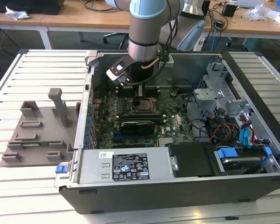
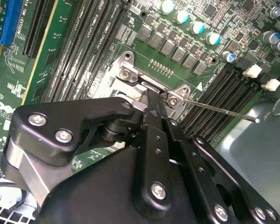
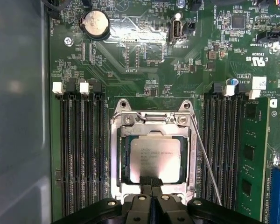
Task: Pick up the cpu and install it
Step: 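Close the cpu cover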
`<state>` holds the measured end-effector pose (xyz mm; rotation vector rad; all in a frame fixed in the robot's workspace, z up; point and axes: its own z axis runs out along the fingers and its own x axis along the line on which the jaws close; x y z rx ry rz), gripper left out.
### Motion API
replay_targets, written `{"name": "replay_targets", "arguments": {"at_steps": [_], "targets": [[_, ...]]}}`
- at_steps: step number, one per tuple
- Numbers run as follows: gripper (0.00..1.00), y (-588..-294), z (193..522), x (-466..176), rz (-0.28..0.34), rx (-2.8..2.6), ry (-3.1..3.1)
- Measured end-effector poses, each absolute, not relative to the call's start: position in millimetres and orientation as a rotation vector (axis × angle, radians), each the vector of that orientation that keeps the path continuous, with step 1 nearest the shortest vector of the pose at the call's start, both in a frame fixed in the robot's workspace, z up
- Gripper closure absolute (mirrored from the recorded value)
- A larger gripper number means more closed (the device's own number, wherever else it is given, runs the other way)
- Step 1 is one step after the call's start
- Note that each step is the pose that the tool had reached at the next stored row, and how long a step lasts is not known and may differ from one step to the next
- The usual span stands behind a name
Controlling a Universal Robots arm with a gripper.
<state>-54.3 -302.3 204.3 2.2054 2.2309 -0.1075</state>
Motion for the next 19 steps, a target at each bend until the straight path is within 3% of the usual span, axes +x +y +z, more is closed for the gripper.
{"name": "replay_targets", "arguments": {"at_steps": [19], "targets": [[0.89,-303,219,-33,-0.107,2.205,2.231]]}}
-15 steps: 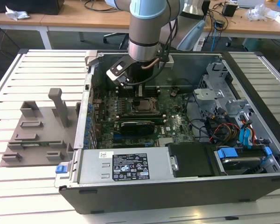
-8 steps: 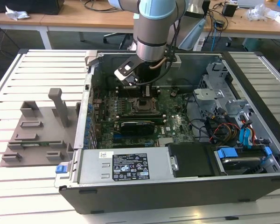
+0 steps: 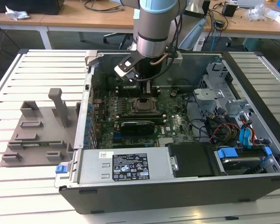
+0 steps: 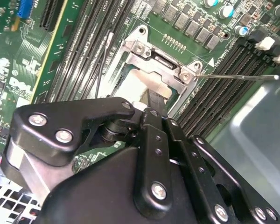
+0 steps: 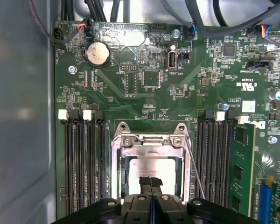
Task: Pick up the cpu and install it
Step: 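Close the cpu cover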
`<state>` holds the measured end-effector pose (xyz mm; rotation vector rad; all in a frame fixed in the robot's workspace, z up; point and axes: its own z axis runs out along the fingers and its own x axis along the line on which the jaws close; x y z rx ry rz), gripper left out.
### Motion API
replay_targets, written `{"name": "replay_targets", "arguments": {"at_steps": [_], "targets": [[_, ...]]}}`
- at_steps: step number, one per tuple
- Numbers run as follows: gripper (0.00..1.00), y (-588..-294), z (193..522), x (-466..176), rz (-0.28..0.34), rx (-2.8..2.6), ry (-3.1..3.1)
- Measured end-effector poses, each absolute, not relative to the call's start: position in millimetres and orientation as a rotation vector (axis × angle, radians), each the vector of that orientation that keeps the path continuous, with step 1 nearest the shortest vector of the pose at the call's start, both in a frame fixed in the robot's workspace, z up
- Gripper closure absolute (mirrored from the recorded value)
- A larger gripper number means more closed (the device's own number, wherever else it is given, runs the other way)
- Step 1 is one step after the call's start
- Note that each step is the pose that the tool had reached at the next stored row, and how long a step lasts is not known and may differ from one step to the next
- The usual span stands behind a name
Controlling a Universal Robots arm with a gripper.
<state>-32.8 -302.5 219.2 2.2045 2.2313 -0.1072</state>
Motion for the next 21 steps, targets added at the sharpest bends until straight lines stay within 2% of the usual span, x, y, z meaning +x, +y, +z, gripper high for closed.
{"name": "replay_targets", "arguments": {"at_steps": [21], "targets": [[0.89,-303,242,-33,-0.108,2.204,2.231]]}}
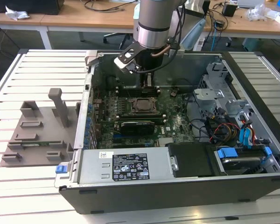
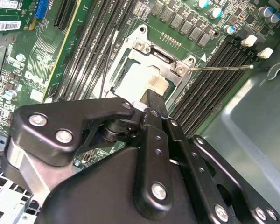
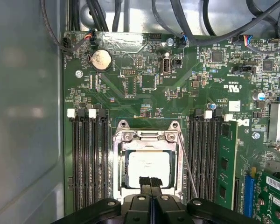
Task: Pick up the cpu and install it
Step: 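Close the cpu cover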
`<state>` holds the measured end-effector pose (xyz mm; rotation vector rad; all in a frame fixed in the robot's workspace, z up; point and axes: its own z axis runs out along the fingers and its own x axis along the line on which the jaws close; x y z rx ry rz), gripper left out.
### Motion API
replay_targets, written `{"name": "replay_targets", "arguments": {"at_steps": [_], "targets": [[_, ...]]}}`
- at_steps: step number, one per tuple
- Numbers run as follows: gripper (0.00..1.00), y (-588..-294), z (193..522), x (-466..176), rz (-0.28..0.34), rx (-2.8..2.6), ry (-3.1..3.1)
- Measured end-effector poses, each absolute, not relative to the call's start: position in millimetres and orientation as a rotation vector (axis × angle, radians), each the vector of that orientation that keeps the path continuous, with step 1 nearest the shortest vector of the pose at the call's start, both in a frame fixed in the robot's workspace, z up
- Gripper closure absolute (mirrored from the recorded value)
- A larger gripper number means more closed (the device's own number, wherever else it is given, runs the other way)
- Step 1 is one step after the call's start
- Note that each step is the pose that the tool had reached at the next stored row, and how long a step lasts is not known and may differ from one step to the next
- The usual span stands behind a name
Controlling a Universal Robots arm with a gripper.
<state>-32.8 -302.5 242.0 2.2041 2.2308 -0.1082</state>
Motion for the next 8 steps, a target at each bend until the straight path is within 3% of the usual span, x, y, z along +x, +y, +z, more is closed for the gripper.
{"name": "replay_targets", "arguments": {"at_steps": [8], "targets": [[0.89,-302.5,248.6,-32.8,-0.108,2.204,2.231]]}}
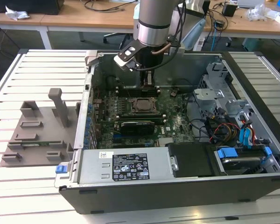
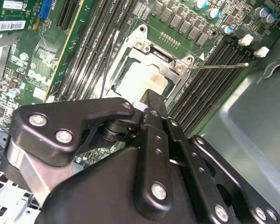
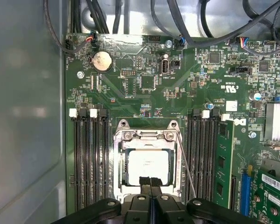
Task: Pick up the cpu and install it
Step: 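Close the cpu cover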
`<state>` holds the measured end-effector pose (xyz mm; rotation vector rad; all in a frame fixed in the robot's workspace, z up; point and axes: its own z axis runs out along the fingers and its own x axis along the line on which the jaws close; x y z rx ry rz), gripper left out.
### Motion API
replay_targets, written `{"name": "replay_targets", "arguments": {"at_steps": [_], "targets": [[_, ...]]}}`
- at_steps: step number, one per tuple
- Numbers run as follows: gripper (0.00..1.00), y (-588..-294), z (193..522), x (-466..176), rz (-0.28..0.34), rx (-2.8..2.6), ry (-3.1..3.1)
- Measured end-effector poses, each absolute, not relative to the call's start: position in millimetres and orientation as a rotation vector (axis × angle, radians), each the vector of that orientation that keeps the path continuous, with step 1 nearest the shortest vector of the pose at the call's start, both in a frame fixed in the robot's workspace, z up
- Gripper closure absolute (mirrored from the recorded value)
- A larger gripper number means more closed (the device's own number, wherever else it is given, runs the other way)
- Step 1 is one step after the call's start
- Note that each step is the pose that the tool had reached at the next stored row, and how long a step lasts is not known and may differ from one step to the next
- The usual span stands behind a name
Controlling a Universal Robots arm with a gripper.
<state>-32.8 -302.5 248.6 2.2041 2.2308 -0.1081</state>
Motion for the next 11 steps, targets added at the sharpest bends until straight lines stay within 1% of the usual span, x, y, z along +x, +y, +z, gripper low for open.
{"name": "replay_targets", "arguments": {"at_steps": [11], "targets": [[0.89,-302,261,-33,-0.108,2.204,2.231]]}}
